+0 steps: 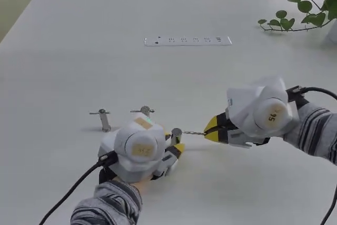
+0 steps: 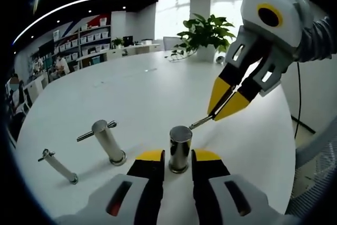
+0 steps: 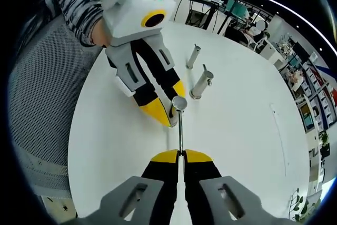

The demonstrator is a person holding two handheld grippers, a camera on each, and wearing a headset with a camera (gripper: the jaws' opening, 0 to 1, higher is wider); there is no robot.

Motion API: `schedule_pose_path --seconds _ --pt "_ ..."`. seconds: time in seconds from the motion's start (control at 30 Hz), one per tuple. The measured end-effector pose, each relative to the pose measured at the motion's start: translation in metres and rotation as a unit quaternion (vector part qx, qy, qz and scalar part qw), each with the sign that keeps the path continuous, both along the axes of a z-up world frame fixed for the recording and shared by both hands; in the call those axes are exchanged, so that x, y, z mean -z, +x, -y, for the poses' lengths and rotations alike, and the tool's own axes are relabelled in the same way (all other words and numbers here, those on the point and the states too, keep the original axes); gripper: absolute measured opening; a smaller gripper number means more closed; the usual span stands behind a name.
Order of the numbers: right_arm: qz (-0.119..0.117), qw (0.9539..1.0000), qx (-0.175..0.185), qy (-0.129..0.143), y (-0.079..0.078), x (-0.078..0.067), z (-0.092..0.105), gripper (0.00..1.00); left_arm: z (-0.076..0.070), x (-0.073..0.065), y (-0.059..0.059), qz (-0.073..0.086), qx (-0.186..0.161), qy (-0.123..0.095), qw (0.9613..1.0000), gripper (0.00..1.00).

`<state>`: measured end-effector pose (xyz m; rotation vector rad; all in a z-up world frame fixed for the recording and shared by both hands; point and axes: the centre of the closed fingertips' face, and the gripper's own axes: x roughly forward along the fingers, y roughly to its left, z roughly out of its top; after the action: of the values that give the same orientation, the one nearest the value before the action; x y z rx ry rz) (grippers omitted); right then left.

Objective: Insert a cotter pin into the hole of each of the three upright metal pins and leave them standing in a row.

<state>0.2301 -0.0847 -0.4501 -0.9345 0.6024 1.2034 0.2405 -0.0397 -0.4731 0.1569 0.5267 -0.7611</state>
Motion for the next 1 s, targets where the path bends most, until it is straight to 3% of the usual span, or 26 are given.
schedule_pose_path --seconds 0.4,1.0 --pt "-0.004 1.0000 -0.008 -0.003 0.0004 0.0032 -0.0043 0.00 0.0018 0.0062 0.0019 -0.013 -0.016 0.000 0.9998 0.11" --pt "0.002 0.9998 -0.018 -0.009 -0.0004 -0.0029 -0.0088 0.00 0.0019 0.0077 0.0021 -0.003 -0.008 0.003 1.0000 0.10"
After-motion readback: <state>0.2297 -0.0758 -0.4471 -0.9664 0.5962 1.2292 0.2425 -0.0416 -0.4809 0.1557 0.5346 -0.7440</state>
